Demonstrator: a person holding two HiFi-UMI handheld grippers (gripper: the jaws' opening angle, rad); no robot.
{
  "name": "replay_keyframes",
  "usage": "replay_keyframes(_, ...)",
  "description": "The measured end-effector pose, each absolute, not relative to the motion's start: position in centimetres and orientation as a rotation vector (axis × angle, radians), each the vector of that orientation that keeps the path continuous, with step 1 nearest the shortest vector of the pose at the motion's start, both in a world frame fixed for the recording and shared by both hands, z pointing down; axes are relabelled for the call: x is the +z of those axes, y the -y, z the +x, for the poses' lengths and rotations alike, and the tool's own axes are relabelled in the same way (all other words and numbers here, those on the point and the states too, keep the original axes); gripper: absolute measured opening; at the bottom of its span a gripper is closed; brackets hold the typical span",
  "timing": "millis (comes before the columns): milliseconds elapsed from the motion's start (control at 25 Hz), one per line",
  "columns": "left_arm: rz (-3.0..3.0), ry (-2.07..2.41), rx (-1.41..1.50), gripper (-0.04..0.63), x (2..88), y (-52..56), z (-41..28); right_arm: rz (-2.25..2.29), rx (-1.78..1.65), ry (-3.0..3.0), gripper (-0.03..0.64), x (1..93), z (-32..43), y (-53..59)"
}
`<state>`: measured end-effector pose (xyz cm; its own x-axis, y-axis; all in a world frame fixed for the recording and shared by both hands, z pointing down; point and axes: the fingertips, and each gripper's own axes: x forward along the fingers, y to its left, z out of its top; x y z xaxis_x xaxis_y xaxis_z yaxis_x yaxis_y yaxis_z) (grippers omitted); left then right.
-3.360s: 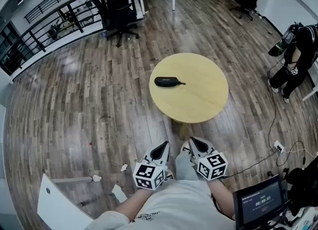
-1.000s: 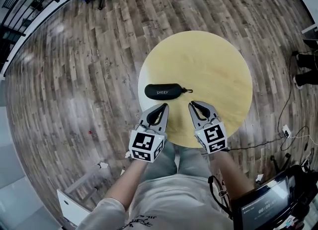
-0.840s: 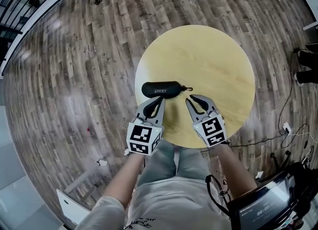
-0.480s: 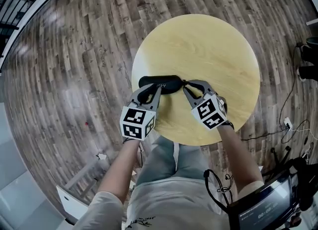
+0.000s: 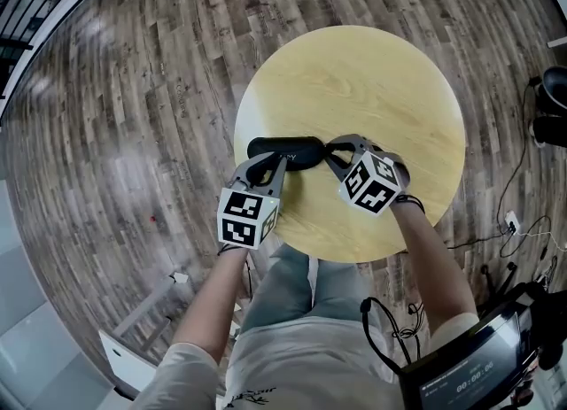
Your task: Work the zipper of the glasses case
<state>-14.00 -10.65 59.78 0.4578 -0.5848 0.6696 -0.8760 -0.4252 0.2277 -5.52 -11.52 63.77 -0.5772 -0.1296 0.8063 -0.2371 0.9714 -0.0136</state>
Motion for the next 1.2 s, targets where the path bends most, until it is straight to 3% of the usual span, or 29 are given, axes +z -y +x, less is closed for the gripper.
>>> replay_keyframes(1200, 2.153, 1.268, 0.742, 0.017, 59.9, 10.9, -14.1, 0.069, 0.147, 2.133, 0.0, 63.5, -5.5, 8.0)
